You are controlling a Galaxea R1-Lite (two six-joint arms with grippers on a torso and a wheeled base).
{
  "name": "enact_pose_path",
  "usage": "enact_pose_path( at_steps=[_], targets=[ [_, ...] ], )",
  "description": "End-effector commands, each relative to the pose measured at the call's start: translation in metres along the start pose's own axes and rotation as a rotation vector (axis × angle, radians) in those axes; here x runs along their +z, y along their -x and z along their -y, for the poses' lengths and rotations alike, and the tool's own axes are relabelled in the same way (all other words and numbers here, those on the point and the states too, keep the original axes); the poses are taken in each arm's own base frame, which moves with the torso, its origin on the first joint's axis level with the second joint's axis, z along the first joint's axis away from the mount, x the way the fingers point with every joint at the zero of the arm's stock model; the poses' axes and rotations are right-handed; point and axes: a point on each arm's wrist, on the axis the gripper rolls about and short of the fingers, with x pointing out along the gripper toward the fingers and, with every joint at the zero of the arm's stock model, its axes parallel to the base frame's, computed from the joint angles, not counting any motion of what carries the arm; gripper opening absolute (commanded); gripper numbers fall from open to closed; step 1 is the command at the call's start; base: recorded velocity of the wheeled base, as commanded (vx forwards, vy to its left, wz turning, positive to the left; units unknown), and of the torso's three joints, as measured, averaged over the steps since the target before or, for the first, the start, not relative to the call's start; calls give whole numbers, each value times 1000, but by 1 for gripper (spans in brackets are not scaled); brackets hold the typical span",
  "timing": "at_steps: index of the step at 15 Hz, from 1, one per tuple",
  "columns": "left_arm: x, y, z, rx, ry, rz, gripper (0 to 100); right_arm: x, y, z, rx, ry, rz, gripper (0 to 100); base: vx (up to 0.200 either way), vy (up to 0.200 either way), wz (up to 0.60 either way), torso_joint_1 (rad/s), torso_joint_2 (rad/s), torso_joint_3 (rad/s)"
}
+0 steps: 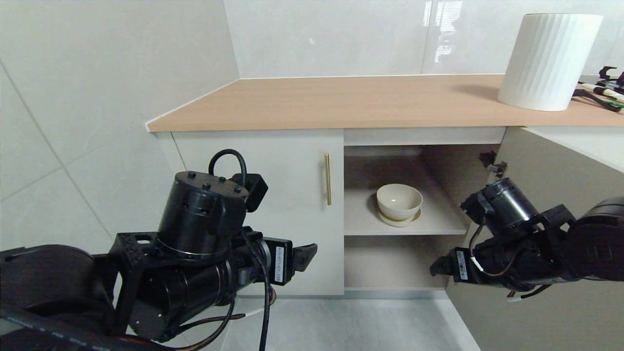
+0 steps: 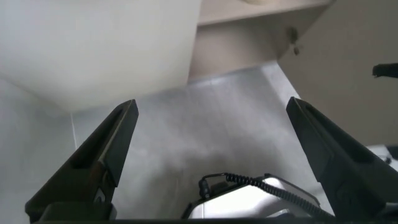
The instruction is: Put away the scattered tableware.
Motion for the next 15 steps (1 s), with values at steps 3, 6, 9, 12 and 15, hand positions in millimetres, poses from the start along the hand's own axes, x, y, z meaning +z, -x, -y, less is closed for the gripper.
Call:
enact_pose_path(
  at_steps=[3, 6, 9, 12, 15],
  targets=[
    [-2, -4, 0, 5, -3, -11, 100, -1, -5, -1, -7, 4, -14, 100, -200, 0, 0, 2, 2, 4],
    [-3, -6, 1, 8, -5, -16, 100, -2, -5, -1, -8, 5, -15, 100, -200, 0, 0, 4, 2, 2],
    [-4, -6, 0, 9, -7, -19, 100, -1, 11, 2, 8, 5, 24, 100, 0, 0, 0, 0, 0, 0],
    [-4, -6, 1, 9, -5, -17, 100, -18, 34, 16, 24, 89, 40, 100, 0, 0, 0, 0, 0, 0],
    [-4, -6, 0, 9, -7, -19, 100, -40, 43, 30, 11, 98, 16, 100, 0, 0, 0, 0, 0, 0]
  ],
)
